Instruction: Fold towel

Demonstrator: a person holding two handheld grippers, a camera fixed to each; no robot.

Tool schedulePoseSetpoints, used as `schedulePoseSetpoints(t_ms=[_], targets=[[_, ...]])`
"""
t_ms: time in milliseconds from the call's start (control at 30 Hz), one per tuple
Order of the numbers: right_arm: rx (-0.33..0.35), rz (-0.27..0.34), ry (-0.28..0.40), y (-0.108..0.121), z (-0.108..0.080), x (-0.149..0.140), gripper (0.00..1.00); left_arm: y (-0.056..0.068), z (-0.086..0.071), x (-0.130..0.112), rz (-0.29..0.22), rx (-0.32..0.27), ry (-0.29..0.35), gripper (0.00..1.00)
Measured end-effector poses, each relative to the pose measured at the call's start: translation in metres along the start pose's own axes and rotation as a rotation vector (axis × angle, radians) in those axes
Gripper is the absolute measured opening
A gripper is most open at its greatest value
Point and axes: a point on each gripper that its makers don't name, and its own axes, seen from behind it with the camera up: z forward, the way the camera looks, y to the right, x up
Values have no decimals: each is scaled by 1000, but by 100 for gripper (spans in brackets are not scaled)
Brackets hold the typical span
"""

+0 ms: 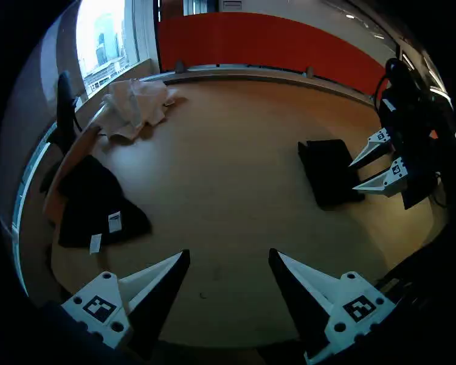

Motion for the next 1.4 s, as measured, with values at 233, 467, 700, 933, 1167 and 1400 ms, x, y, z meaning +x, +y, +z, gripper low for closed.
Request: schedulePoseSetpoints(t_ms=[233, 467, 700, 933, 1167, 1400], targets=[[-37, 46, -15, 4, -9, -23, 63, 2, 2, 5, 18, -4, 6, 96], [-60, 73, -32, 7, -13, -41, 63, 5, 3, 7, 28, -10, 9, 96], [-68, 100, -57, 1, -11, -62, 63, 8, 3, 7, 37, -13, 11, 96], [-74, 121, -71, 0, -9, -75, 63, 10, 3, 7, 41, -15, 11, 96], [-79, 147, -73, 0, -7, -80, 47, 11, 3, 8, 45, -16, 11, 96], [-85, 169, -71, 1, -6, -83, 33, 11, 3, 10, 45, -17, 14, 96]])
